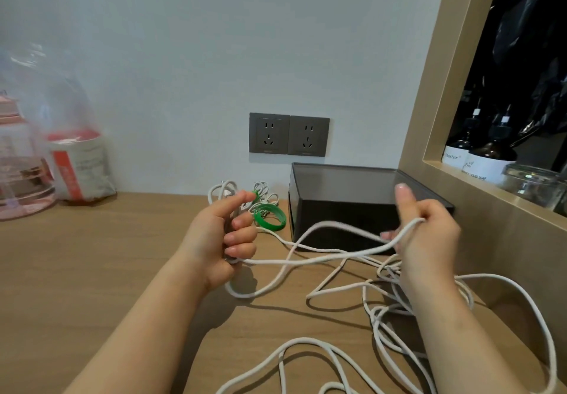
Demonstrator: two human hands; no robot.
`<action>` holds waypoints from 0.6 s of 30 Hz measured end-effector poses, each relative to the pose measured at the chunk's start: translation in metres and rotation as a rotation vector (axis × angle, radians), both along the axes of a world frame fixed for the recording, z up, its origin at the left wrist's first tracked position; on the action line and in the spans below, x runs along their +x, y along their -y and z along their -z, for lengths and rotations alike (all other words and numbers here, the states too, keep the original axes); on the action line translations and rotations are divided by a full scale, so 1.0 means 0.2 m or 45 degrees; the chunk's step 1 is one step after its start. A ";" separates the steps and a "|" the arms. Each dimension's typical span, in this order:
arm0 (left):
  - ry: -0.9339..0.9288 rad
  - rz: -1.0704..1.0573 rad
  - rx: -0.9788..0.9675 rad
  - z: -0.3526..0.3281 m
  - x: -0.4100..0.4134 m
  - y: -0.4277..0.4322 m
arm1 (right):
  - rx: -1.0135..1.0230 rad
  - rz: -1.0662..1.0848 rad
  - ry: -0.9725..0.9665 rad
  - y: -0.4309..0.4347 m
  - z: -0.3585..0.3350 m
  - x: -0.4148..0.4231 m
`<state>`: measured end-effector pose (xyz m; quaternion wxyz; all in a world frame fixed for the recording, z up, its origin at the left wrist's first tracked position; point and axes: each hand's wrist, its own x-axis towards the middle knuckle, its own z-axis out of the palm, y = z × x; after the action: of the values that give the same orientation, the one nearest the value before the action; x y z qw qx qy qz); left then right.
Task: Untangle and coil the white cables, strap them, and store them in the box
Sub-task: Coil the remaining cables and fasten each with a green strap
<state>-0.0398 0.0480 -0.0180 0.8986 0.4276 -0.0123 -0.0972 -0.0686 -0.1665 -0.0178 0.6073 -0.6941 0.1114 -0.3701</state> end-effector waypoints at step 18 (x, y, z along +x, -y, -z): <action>0.956 -0.025 2.123 0.10 -0.04 0.12 | -0.175 -0.462 -0.321 -0.06 0.01 0.01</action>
<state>-0.0469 0.0246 -0.0387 0.2363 0.9418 -0.2259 0.0786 -0.0667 -0.1545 -0.0188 0.5966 -0.7832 0.0344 -0.1719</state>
